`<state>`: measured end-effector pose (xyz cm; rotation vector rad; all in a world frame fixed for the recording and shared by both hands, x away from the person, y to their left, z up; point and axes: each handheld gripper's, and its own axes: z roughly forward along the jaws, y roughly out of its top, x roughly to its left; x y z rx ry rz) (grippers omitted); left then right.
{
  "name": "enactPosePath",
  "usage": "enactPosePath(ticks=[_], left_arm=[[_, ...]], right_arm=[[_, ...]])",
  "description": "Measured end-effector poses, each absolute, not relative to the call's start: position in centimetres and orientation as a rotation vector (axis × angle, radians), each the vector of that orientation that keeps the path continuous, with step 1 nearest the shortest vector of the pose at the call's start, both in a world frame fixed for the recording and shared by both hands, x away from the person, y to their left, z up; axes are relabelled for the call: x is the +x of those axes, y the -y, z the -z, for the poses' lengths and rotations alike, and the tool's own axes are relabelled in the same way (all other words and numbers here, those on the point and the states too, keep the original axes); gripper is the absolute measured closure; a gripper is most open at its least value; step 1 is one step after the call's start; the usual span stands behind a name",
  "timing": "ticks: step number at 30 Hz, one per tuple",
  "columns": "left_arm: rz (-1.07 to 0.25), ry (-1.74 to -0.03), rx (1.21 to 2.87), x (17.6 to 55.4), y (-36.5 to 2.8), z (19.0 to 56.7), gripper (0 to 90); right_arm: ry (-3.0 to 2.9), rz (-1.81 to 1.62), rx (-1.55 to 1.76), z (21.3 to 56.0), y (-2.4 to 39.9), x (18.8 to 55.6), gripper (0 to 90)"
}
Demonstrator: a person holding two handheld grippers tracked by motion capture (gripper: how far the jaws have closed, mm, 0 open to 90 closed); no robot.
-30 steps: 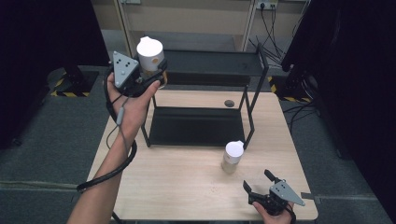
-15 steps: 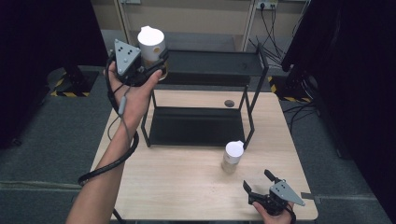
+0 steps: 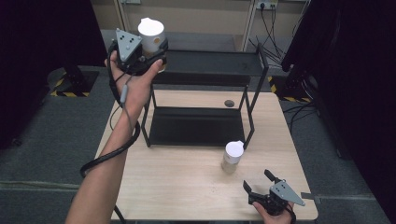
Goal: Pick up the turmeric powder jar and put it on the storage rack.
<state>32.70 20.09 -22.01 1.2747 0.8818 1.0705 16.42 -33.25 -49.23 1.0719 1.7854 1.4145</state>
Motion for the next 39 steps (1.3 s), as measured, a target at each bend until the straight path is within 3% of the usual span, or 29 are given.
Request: enactPosePath(ticks=[39], left_arm=[[-0.999,-0.939,1.308,38.7,-20.7,23.5,30.2]], right_arm=[[-1.791,-1.419,1.059,49.3,33.3,16.4,4.9]])
